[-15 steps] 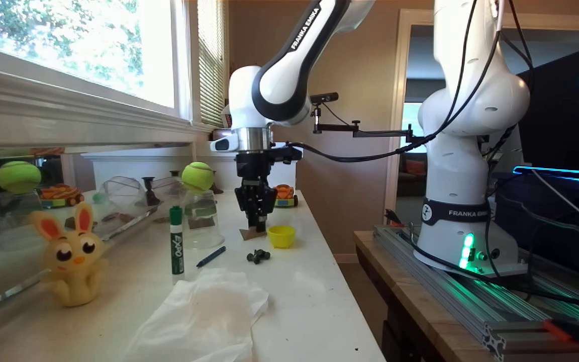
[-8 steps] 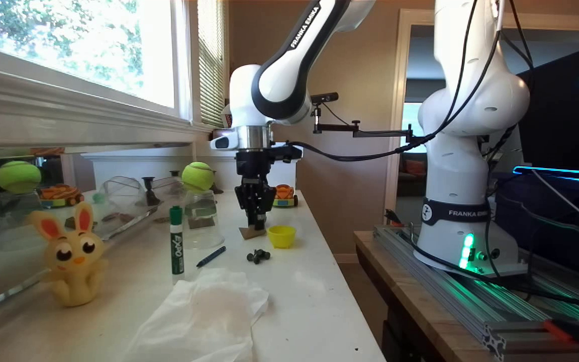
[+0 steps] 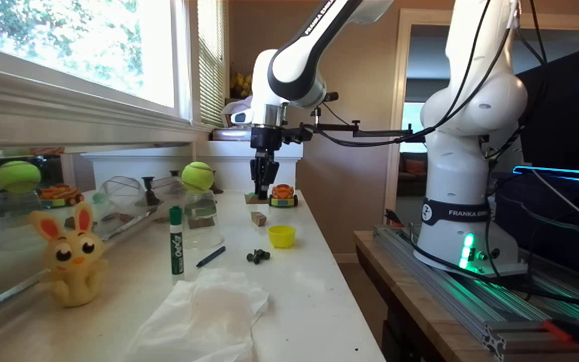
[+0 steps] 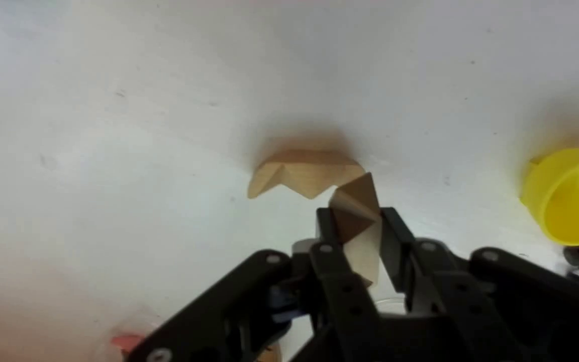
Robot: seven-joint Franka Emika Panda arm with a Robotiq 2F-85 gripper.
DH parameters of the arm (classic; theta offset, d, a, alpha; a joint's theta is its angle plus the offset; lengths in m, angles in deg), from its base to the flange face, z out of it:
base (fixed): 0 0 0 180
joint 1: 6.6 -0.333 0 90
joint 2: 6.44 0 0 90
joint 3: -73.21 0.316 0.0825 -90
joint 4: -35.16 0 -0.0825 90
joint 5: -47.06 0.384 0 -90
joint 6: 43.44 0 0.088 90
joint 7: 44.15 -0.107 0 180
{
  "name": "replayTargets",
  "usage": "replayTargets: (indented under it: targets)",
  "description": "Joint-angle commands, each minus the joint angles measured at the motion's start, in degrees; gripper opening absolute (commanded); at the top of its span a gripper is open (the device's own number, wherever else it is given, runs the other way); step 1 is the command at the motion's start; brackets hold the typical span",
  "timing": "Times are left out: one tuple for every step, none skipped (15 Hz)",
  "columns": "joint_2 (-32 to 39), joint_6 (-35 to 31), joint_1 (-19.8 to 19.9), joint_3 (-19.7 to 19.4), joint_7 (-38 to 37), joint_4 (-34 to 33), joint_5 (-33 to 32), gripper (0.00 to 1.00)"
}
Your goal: Alternate the position of the two wooden blocks then stack the yellow bowl on them
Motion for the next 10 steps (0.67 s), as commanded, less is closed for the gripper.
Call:
replayTargets:
  targets:
    - [-6.2, -0.9, 1.4, -2.4, -5.1, 4.2, -3.6, 0.06]
    - [-6.5, -0.8, 1.4, -2.9, -5.7, 4.5, -3.8, 0.06]
    - [-6.2, -0.8, 1.0, -3.2, -5.7, 4.3, -3.5, 0.06]
    - [-6.2, -0.8, 0.7, -3.5, -5.6, 4.4, -3.3, 0.06]
    - [-5.7, -0.8, 0.2, -3.6, -5.4, 4.3, -2.8, 0.06]
    - [-5.4, -0.7, -0.1, -3.6, -5.1, 4.2, -2.6, 0.06]
    - [-5.1, -0.7, -0.5, -3.5, -4.9, 4.1, -2.3, 0.06]
    - [-4.9, -0.6, -0.8, -3.5, -4.7, 4.1, -2.2, 0.06]
    - [-4.7, -0.6, -1.2, -3.5, -4.4, 4.1, -1.9, 0.06]
    - [-4.4, -0.7, -1.4, -3.4, -4.6, 4.2, -2.2, 0.06]
